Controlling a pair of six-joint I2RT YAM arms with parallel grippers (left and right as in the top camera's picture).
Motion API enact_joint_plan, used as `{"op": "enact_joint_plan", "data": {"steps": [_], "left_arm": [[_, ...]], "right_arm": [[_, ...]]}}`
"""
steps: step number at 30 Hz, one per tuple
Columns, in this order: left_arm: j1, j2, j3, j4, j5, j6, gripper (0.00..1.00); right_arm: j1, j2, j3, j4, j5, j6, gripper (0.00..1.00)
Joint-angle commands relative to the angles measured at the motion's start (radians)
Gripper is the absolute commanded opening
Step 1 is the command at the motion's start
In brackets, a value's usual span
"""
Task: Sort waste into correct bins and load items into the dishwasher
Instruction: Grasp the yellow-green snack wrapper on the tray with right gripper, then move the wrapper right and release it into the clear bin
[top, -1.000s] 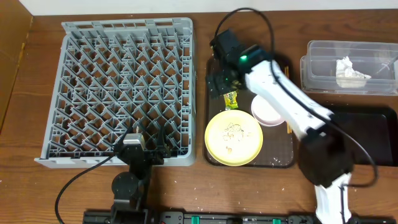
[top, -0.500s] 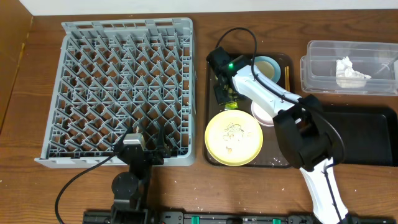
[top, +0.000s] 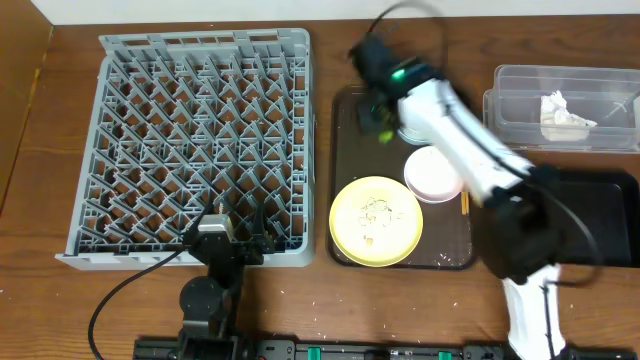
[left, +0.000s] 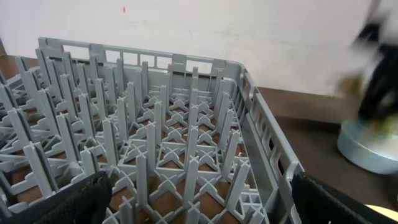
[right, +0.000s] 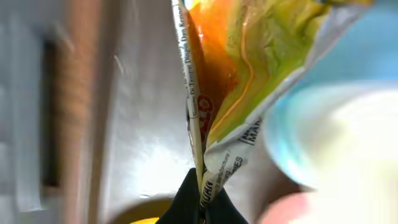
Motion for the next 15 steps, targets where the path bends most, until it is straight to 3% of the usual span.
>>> {"op": "enact_joint_plan", "data": {"steps": [1,11,15], "left_arm": [[-0.006,-0.006,-0.02,-0.035,-0.015,0.005,0.94],[-0.006,-0.006,-0.02,-0.035,-0.015,0.005,0.94],[-0.006,-0.006,-0.02,-0.035,-0.015,0.005,0.94]], "right_arm": [[-0.107,-0.165,0.054,-0.008,0.019,0.106,0.02],[-0.507,-0.198,-0.002,-0.145,0.021,0.511,0.02],[-0.61,-0.189,-0.049,-0.116,0.014,0.579,0.01]]}}
